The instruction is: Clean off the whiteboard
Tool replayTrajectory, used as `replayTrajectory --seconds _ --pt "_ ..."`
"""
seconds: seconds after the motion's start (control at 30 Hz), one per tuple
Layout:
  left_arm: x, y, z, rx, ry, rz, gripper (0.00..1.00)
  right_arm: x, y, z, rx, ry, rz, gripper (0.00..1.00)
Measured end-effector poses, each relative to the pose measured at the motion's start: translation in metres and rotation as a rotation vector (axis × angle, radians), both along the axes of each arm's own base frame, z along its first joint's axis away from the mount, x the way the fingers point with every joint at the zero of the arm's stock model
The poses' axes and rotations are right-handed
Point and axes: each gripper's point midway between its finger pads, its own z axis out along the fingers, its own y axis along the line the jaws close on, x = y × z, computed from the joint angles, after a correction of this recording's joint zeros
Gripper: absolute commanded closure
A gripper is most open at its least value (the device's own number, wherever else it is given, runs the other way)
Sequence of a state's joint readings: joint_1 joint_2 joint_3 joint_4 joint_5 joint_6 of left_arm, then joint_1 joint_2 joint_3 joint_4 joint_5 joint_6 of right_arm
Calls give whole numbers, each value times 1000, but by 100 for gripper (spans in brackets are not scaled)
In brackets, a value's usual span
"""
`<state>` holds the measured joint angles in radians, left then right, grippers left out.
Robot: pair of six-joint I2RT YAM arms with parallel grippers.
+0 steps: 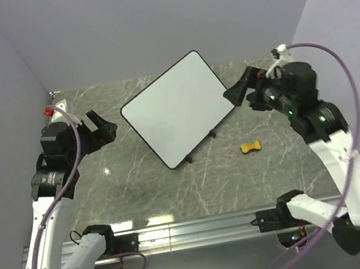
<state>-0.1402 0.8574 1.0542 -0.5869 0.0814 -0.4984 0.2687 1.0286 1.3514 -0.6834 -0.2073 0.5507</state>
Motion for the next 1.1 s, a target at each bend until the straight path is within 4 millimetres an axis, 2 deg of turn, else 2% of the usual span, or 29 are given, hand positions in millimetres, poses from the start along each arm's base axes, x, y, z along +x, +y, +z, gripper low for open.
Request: replayTrajectory --seconds 0.07,0.1,0.17,0.27,0.4,0.5,0.63,0.77,0.87,1.0,1.1 --pt "-2 0 6 -5 -20 1 0 -20 -8 16 -3 -74 -2 0" --pt "-4 0 7 -6 -23 2 1 -27 -11 18 -6 -96 -6 0" --pt "-4 1 8 -5 -28 7 1 -42 -19 14 -19 -129 -17 0" --pt "-2 5 7 4 -23 26 1 -64 -30 -3 -31 -157 -41 0" --pt "3 7 3 14 -15 42 1 -79 -40 -23 -30 -176 -73 0" --pt "8 9 1 20 -10 54 1 -85 -44 -30 -26 -179 -89 0" --pt "16 15 3 33 -28 93 0 -85 -46 -30 -30 -181 -100 0" --pt "24 27 8 48 -76 162 1 -84 -48 -31 -41 -183 -110 0" --pt "29 38 3 63 -110 224 1 -83 -51 -30 -50 -184 -121 0" --pt "34 50 -15 101 -205 286 1 -82 -53 -29 -52 -183 -135 0" --pt "33 64 -46 193 -256 333 1 -81 -53 -30 -49 -179 -137 0"
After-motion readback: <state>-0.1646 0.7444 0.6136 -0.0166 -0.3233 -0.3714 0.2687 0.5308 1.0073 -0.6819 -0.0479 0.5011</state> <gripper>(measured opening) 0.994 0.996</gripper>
